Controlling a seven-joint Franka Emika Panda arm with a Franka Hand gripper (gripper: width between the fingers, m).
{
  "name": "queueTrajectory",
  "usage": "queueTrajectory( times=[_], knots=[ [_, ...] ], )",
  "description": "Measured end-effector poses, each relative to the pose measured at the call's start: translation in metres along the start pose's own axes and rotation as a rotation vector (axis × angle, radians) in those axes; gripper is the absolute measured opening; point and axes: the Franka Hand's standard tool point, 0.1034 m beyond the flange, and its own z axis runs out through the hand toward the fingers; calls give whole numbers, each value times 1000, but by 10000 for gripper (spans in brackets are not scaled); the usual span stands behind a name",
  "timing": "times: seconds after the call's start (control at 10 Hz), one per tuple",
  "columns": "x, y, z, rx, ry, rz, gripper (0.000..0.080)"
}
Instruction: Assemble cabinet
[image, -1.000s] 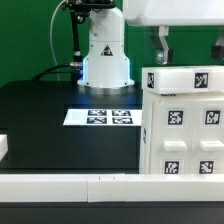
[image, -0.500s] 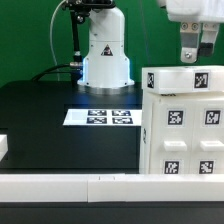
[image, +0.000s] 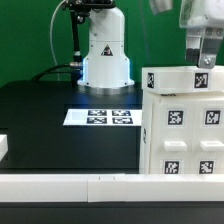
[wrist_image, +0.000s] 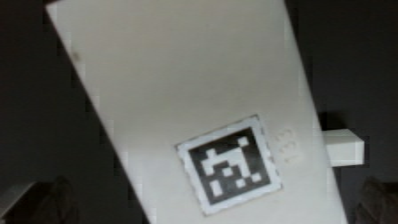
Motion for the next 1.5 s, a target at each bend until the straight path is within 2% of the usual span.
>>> queueTrajectory(
  times=[0.3, 0.5, 0.6, 0.7, 0.8, 1.1, 1.3, 1.5],
  knots=[
    [-3, -3, 13, 13, -15, 13, 795],
    [-5, -2, 13, 14, -16, 31, 795],
    [-6, -2, 13, 14, -16, 53, 654],
    [-7, -2, 13, 14, -16, 54, 553],
    [-7, -2, 13, 14, -16, 119, 554],
    [-8, -2, 14, 13, -15, 405, 554],
    [-14, 0, 14, 14, -12, 693, 554],
    [-10, 1, 14, 6, -4, 1045, 555]
  ],
)
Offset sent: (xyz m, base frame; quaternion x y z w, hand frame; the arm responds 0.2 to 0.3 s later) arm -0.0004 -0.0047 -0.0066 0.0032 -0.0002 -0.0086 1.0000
